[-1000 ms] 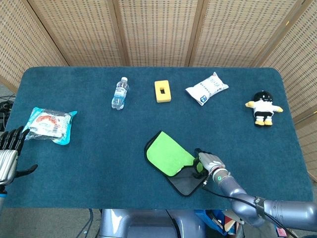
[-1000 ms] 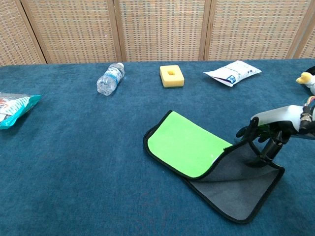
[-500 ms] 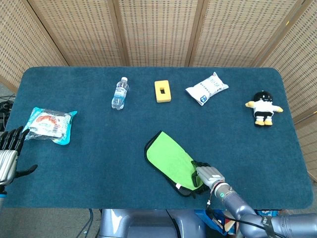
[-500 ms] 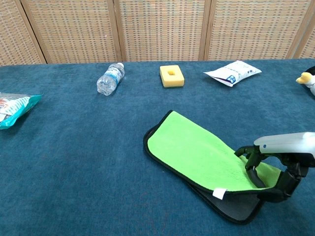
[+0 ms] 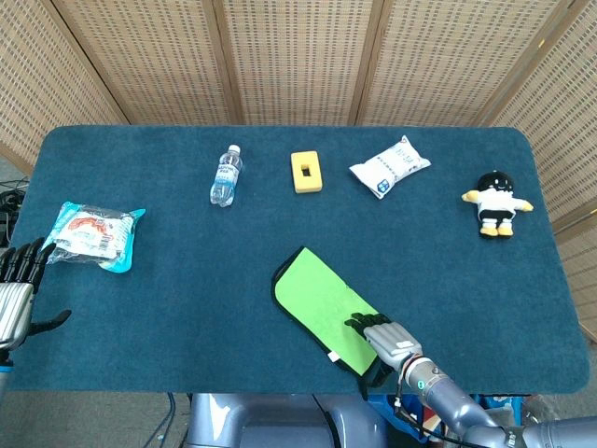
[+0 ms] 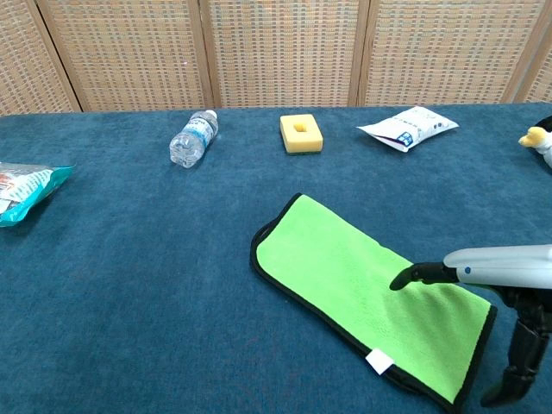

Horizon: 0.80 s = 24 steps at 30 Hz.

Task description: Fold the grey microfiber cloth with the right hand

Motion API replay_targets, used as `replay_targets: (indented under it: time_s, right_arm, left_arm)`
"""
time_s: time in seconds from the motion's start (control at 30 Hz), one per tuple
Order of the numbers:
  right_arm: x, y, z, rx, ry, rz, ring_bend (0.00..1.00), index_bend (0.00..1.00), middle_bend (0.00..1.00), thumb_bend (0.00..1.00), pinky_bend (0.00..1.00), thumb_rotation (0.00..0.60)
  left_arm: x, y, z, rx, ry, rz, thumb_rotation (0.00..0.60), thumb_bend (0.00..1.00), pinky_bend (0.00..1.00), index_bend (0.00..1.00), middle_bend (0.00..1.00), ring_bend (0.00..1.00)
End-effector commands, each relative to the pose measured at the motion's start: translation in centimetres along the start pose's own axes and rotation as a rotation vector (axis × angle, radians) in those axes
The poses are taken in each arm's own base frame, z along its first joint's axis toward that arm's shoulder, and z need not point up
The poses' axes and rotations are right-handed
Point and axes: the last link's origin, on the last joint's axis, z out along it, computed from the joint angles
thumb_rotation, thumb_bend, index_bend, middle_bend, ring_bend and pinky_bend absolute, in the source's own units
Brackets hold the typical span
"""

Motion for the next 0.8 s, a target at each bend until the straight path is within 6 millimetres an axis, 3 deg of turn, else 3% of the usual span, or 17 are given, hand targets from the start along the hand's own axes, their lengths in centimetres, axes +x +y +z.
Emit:
replay_targets:
  time_s: [0.03, 0.27, 0.37, 0.63, 0.8]
  right_arm:
    - [0.2, 0.1, -0.3, 0.012, 0.048, -0.02, 0.0, 0.0, 0.0, 0.0, 0.0, 0.6]
    - [1.8, 1.3, -0.5, 0.034, 0.185, -0.085, 0.0, 0.0, 0.0, 0.0, 0.0, 0.6]
    - [2.8, 2.7, -0.7, 0.039, 0.265, -0.125, 0.0, 0.0, 0.0, 0.0, 0.0, 0.6]
    - [4.5, 9.6, -2.8, 0.007, 0.53, -0.193, 0.0, 0.0, 0.0, 0.0, 0.0, 0.6]
    - [4.1, 13.9, -5.5, -0.076, 0.696, -0.161, 0.0, 0.0, 0.0, 0.0, 0.0, 0.6]
  left_arm:
    - [0.0, 0.0, 0.0, -0.001, 0.001, 0.0, 0.6, 0.17, 0.0, 0.0, 0.0, 0.0]
    - [0.1, 0.0, 0.0, 0.0, 0.004, -0.002, 0.6, 0.17, 0.0, 0.0, 0.0, 0.0]
    - [0.1, 0.0, -0.1, -0.001, 0.004, -0.004, 0.6, 0.17, 0.0, 0.0, 0.0, 0.0]
    - [0.1, 0.2, -0.4, -0.017, 0.011, -0.005, 0.6, 0.17, 0.0, 0.0, 0.0, 0.0]
    - [0.0, 0.3, -0.8, -0.024, 0.016, 0.001, 0.6, 0.17, 0.0, 0.0, 0.0, 0.0]
